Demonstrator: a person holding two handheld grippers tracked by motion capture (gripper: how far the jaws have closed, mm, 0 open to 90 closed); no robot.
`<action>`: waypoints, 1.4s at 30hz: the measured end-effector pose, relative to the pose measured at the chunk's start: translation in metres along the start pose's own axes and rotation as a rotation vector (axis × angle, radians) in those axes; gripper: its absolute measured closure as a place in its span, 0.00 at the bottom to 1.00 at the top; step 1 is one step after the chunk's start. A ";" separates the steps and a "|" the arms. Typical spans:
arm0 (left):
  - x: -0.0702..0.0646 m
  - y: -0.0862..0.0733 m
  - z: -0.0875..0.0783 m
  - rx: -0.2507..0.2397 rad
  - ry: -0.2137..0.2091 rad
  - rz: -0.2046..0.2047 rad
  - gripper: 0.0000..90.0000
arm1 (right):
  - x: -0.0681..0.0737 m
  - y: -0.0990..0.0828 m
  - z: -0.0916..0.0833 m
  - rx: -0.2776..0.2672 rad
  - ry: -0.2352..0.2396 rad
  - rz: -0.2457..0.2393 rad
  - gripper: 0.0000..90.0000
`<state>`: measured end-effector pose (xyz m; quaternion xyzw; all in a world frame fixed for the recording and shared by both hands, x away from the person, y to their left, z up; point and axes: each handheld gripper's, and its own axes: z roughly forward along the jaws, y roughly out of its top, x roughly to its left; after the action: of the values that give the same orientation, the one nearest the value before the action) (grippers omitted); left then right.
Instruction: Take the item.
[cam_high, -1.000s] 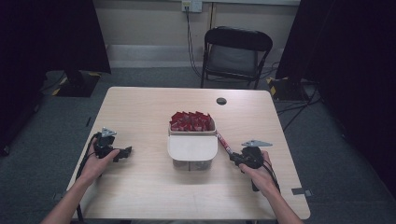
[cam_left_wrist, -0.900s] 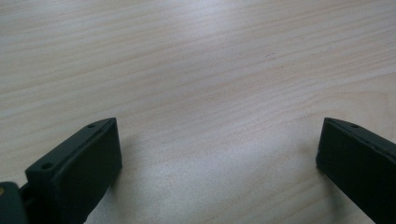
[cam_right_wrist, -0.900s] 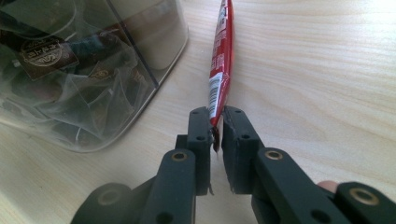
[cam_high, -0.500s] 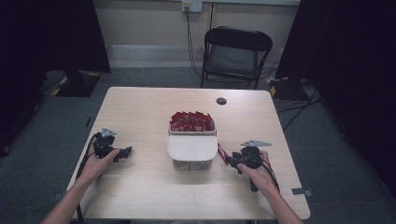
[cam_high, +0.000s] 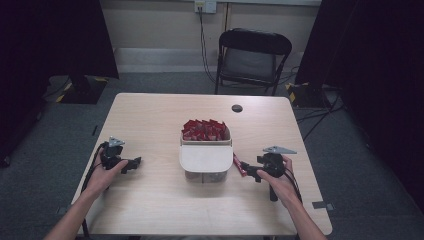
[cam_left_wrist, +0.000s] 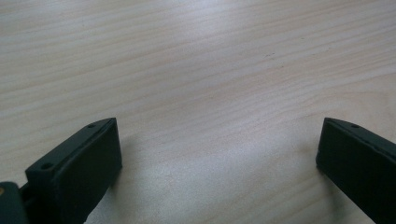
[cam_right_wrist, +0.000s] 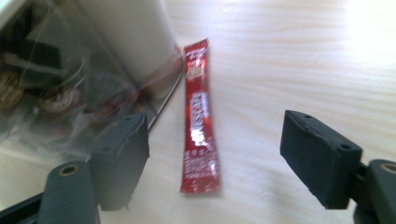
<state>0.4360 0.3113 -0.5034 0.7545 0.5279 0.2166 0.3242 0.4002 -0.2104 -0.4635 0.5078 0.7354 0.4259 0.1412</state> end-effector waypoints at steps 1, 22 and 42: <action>0.000 0.000 0.000 0.000 0.000 0.000 0.00 | -0.001 0.001 -0.002 -0.011 -0.004 0.010 0.24; 0.000 0.000 0.000 0.000 0.000 0.000 0.00 | -0.043 0.009 -0.023 -0.073 -0.158 0.071 0.24; 0.000 0.000 0.000 0.000 0.000 0.000 0.00 | -0.092 -0.014 -0.022 0.060 -0.326 0.083 0.24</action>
<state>0.4360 0.3113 -0.5034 0.7544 0.5280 0.2165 0.3243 0.4183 -0.3025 -0.4816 0.6039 0.6936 0.3214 0.2257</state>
